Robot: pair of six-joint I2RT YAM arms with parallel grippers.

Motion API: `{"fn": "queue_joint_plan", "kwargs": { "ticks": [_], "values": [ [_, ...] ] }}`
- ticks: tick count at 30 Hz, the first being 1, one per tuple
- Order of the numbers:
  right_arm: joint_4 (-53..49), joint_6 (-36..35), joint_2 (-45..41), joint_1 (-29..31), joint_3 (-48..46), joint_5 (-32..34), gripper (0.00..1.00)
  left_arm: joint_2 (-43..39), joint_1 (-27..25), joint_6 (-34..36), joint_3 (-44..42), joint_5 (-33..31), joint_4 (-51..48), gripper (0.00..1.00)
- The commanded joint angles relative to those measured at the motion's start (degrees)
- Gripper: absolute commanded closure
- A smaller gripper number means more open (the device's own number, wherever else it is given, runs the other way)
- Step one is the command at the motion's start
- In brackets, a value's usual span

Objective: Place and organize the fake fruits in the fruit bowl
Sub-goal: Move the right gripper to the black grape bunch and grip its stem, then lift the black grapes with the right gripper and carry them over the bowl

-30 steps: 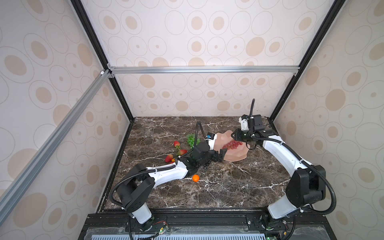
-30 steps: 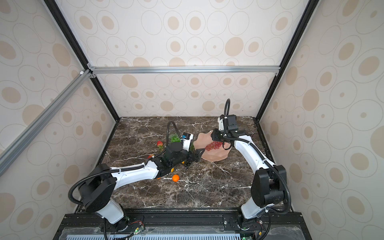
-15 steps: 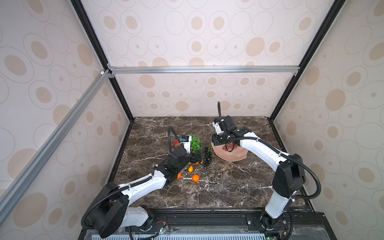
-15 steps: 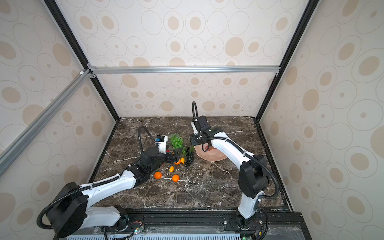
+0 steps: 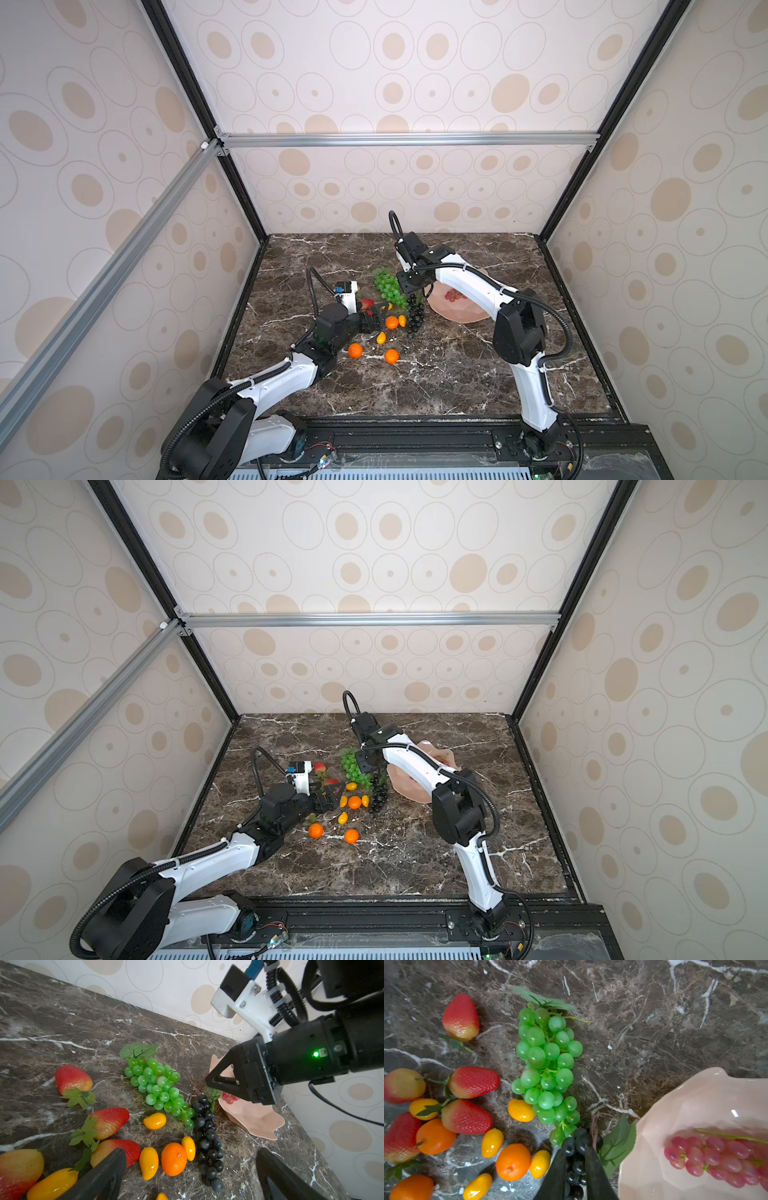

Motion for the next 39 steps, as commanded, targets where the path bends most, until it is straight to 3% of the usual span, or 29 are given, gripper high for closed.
{"fn": "queue_joint_plan", "kwargs": {
  "ticks": [1,8,39],
  "values": [
    [-5.59,0.48,2.44,0.01,3.70,4.46,0.79,1.50,1.47,-3.88,-0.27,4.19,7.06,0.02],
    [-9.00,-0.16,6.85,-0.01,9.05,5.94,0.79,3.93,1.79,-4.31,0.96,5.84,8.36,0.02],
    [-10.59,-1.11,10.65,-0.32,10.60,4.79,0.85,5.17,2.08,-4.84,0.78,5.96,10.25,0.02]
  ]
}}
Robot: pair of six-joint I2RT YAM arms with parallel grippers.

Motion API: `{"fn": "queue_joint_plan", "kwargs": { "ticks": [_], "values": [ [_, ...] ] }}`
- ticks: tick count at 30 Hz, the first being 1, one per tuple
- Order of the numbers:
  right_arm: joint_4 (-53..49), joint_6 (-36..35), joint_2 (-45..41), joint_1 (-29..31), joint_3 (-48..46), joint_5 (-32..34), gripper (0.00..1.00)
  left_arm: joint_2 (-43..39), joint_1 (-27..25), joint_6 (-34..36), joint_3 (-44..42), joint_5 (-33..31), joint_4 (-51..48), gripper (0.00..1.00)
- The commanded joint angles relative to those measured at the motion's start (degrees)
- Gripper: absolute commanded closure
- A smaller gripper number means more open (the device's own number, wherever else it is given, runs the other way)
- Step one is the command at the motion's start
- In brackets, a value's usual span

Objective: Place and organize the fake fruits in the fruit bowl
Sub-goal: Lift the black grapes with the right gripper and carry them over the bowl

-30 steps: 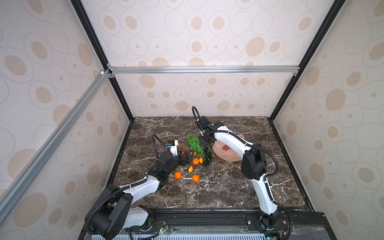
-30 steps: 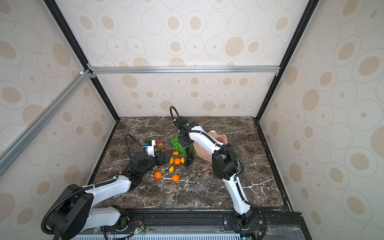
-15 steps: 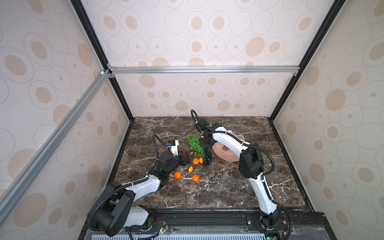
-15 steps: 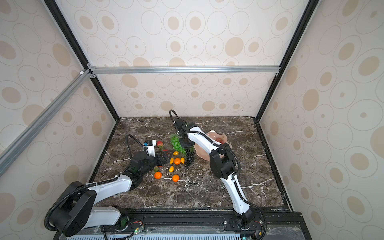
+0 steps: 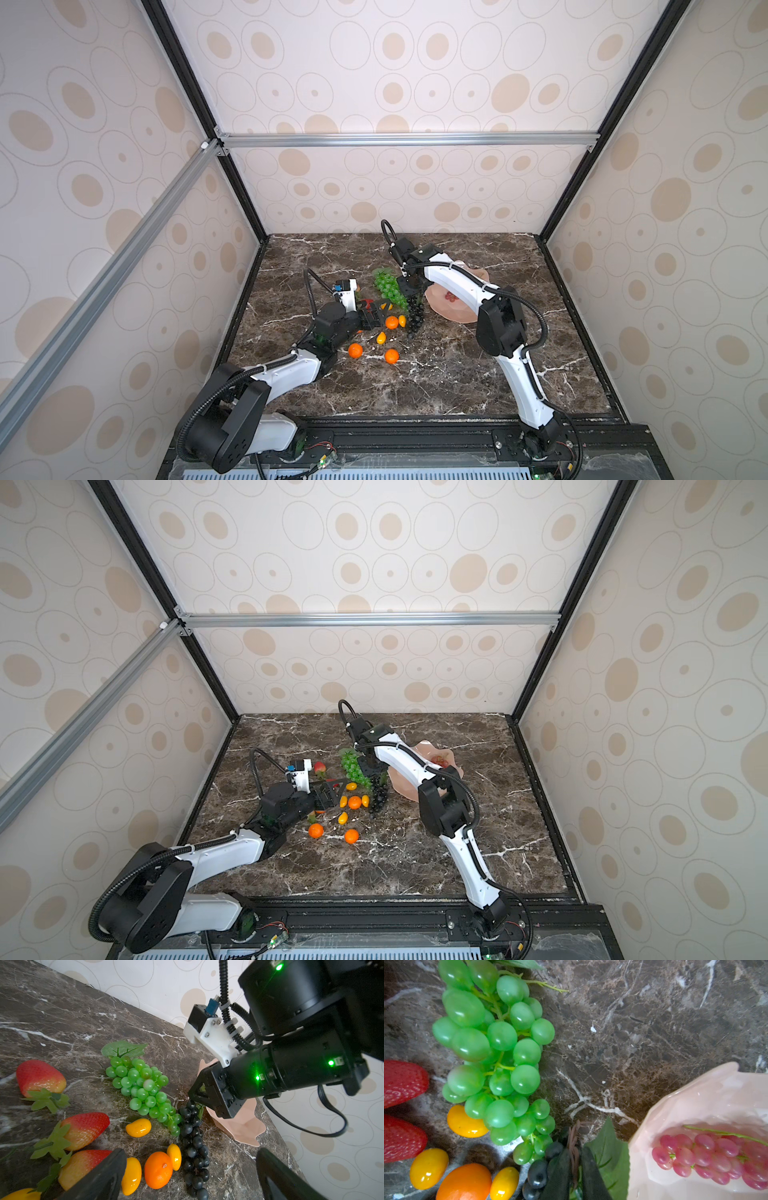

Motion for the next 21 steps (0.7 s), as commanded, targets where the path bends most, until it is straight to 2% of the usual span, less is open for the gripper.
{"fn": "queue_joint_plan", "kwargs": {
  "ticks": [1,16,21],
  "values": [
    [-2.23,-0.04,1.69,-0.13,1.62,-0.32,0.85,-0.09,0.37,-0.36,1.05,0.09,1.81,0.02],
    [-2.05,0.18,-0.99,-0.17,1.14,-0.36,1.00,-0.94,0.43,0.19,1.40,-0.15,0.98,0.02],
    [-0.41,0.65,-5.40,-0.09,-1.68,-1.23,1.00,-1.91,0.35,1.69,2.18,-0.38,-1.03,0.02]
  ]
}}
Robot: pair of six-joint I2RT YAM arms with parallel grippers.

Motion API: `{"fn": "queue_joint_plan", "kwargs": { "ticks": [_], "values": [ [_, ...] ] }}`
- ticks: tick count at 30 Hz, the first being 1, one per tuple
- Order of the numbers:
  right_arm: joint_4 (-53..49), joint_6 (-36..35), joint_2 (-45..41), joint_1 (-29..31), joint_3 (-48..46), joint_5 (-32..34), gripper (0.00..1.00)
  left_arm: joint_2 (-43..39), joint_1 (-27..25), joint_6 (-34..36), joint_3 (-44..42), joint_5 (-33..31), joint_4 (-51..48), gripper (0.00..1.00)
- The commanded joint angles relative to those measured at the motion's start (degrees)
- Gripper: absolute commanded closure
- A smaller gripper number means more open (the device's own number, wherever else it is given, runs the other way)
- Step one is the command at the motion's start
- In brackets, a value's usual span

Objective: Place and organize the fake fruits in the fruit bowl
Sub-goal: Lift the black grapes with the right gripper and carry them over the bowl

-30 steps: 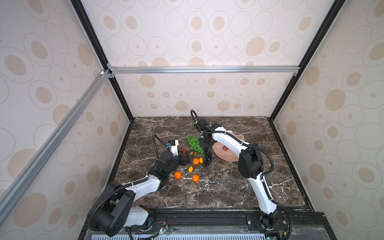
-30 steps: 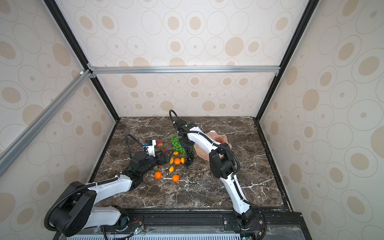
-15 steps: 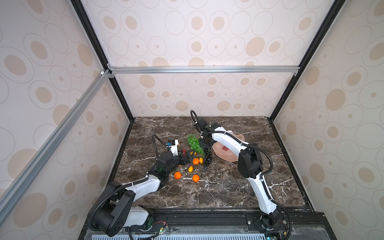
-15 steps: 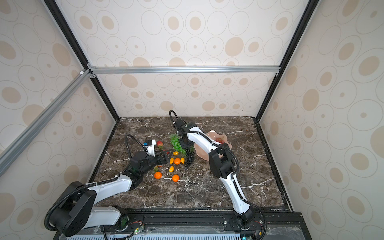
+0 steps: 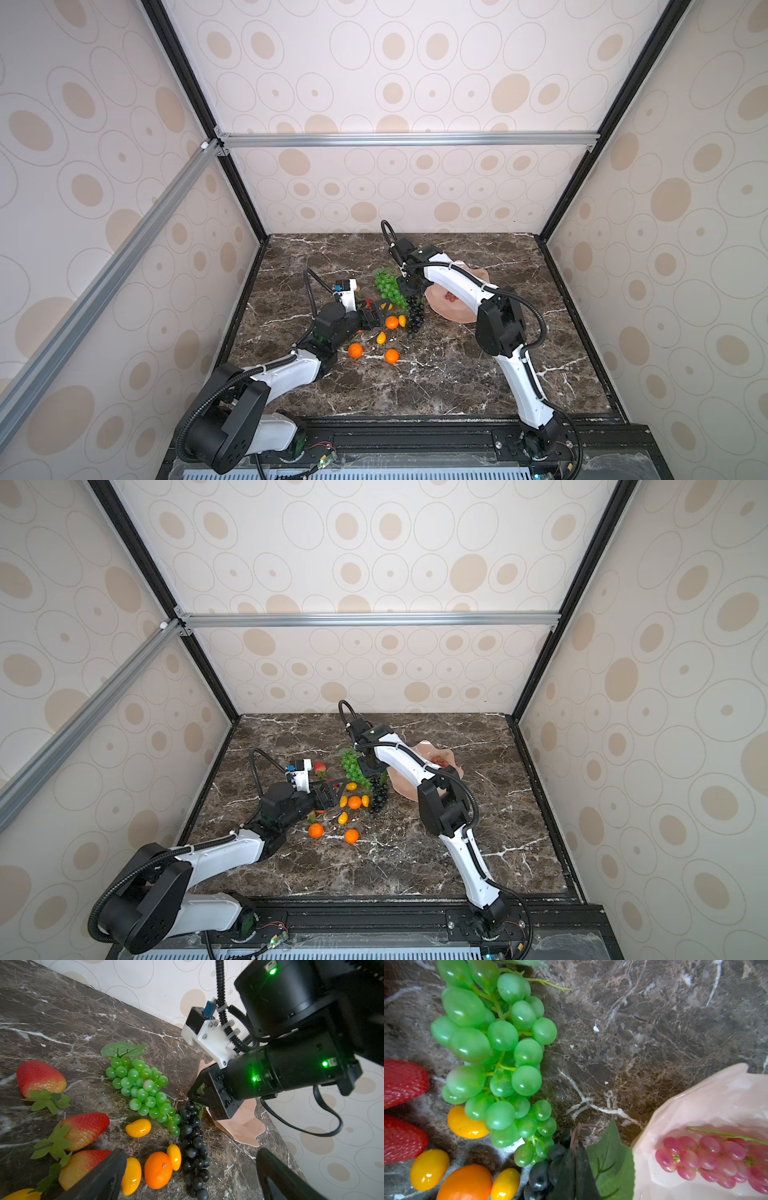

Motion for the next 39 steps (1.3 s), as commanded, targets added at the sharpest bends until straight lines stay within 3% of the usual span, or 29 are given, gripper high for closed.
{"fn": "queue_joint_plan", "kwargs": {
  "ticks": [1,12,23,39],
  "values": [
    [-0.15,0.80,-6.20,-0.05,-2.23,-0.60,1.00,-1.55,0.37,1.74,2.30,-0.15,-0.80,0.02],
    [5.16,2.99,-19.14,-0.01,-14.33,-3.26,1.00,-1.12,-1.75,5.01,5.49,0.73,-2.68,0.02],
    [9.21,5.01,-32.24,-0.03,-23.90,-5.41,1.00,0.12,-7.40,9.42,10.67,-3.17,-5.57,0.02],
    [11.18,5.69,-49.49,-4.39,-32.35,-0.43,1.00,10.62,-12.77,10.28,21.41,-1.19,-5.46,0.02]
  ]
}}
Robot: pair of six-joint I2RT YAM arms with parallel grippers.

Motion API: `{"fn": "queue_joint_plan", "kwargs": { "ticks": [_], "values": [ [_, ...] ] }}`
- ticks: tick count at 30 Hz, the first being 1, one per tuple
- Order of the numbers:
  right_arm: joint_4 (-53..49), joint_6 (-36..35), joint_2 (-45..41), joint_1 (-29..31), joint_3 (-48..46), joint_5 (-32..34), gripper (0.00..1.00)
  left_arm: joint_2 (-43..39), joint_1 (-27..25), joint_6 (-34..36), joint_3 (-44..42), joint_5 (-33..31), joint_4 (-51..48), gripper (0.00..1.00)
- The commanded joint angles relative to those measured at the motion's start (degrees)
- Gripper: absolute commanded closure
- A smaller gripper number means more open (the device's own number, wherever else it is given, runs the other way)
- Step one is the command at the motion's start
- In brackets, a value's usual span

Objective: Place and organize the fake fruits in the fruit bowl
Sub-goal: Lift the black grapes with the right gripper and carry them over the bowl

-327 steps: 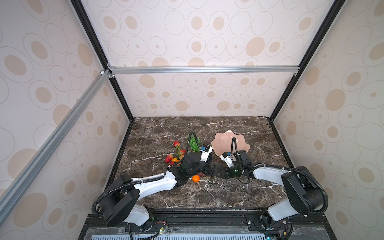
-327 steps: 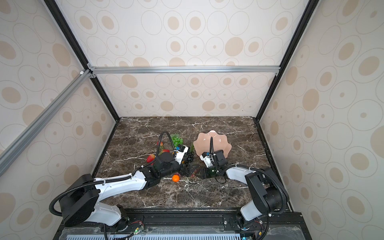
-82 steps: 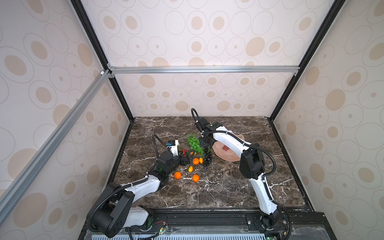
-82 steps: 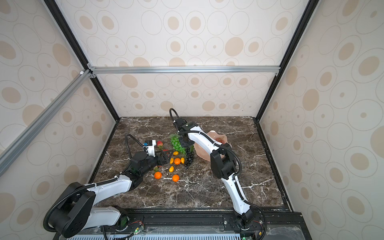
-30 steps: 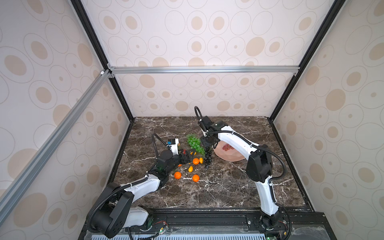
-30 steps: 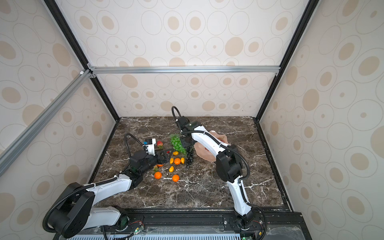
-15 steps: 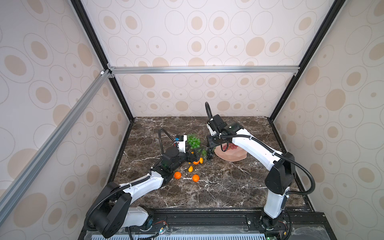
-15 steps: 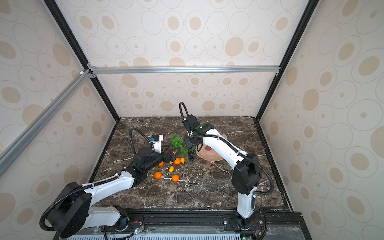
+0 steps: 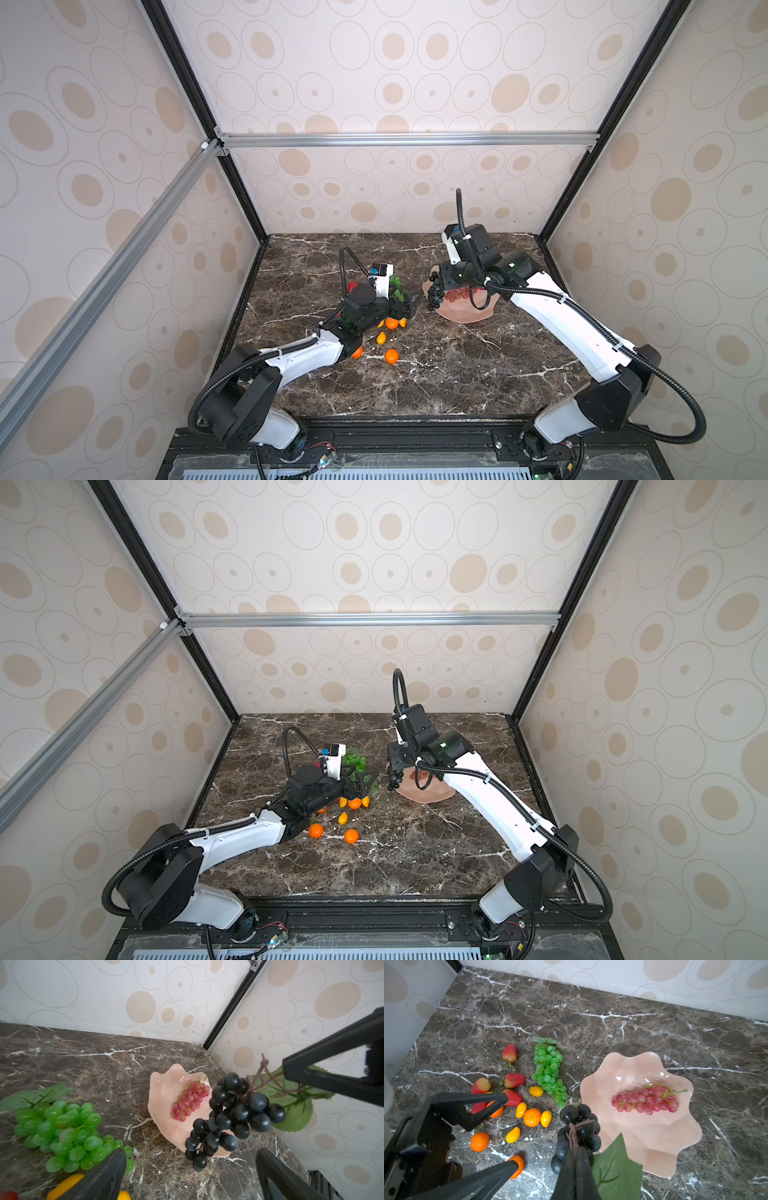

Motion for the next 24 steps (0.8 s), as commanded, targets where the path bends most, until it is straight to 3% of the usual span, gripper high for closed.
{"fn": "queue_joint_plan", "kwargs": {
  "ticks": [1,12,24],
  "values": [
    [-0.24,0.39,-2.72,-2.43,-1.63,2.14,1.00,2.49,-1.56,1.47,4.52,0.68,0.48,0.02],
    [2.05,0.40,-5.37,-13.50,-9.63,-2.53,1.00,12.30,-6.21,0.59,12.28,0.37,0.46,0.02],
    [6.06,1.95,-1.66,-15.12,-12.45,-8.05,1.00,15.97,-8.81,0.68,14.69,0.68,-0.30,0.02]
  ]
}}
